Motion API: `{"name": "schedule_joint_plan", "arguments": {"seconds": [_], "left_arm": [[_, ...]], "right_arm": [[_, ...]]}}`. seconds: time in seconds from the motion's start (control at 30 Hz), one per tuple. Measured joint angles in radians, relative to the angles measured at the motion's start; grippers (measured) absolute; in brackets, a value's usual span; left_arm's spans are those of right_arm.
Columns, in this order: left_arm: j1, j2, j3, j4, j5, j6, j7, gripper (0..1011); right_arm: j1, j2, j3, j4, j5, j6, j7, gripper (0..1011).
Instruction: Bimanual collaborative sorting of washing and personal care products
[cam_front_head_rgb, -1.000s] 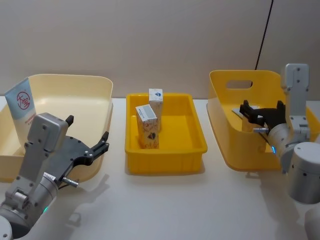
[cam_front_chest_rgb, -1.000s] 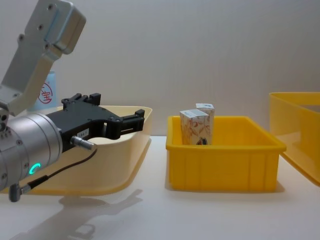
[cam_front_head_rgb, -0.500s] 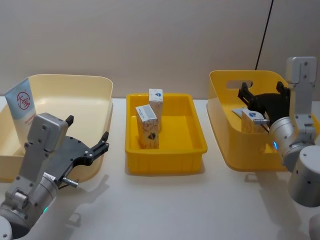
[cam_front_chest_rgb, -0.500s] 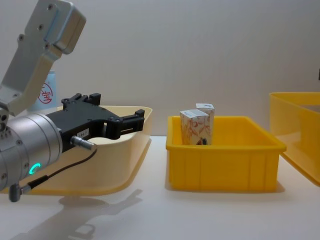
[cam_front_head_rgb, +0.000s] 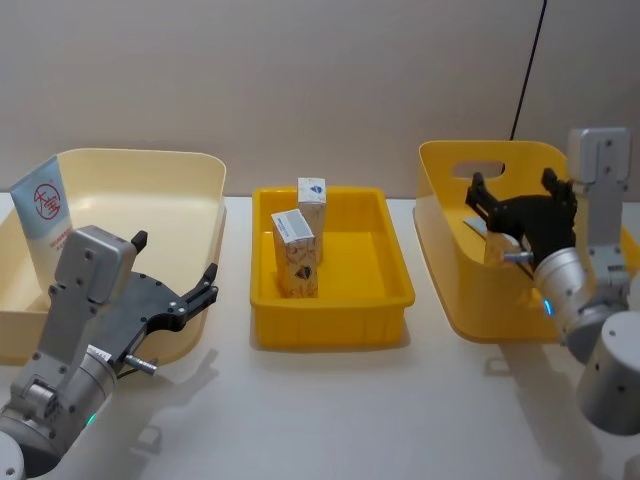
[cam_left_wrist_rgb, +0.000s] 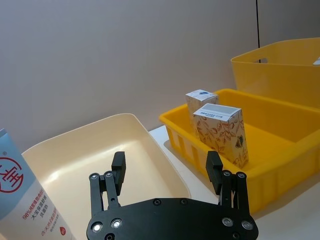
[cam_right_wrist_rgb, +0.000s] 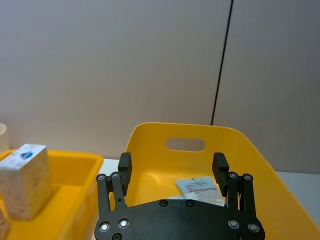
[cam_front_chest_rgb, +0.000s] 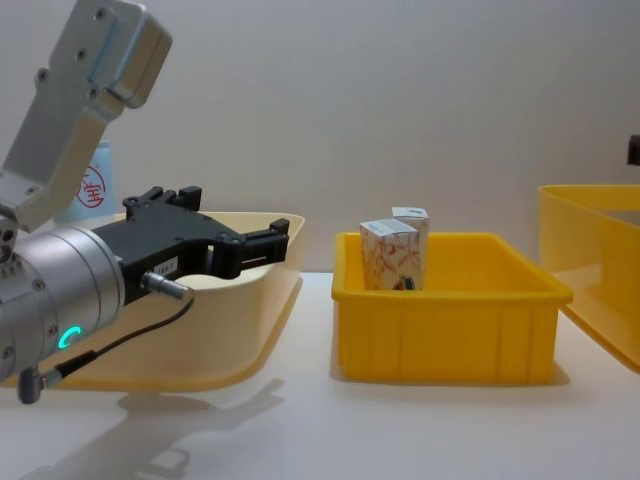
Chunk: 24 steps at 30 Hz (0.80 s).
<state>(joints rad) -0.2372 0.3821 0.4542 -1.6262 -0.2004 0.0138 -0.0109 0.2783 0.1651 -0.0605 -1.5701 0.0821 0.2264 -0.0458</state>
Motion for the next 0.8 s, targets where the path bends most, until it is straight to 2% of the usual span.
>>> {"name": "schedule_joint_plan", "arguments": {"seconds": [0.8], "left_arm": [[0.0,0.0,0.0,0.0,0.0,0.0,0.0,1003]], "right_arm": [[-0.228,0.134,-0.13,-0.153,0.16,-0.15,0.088,1001]]}}
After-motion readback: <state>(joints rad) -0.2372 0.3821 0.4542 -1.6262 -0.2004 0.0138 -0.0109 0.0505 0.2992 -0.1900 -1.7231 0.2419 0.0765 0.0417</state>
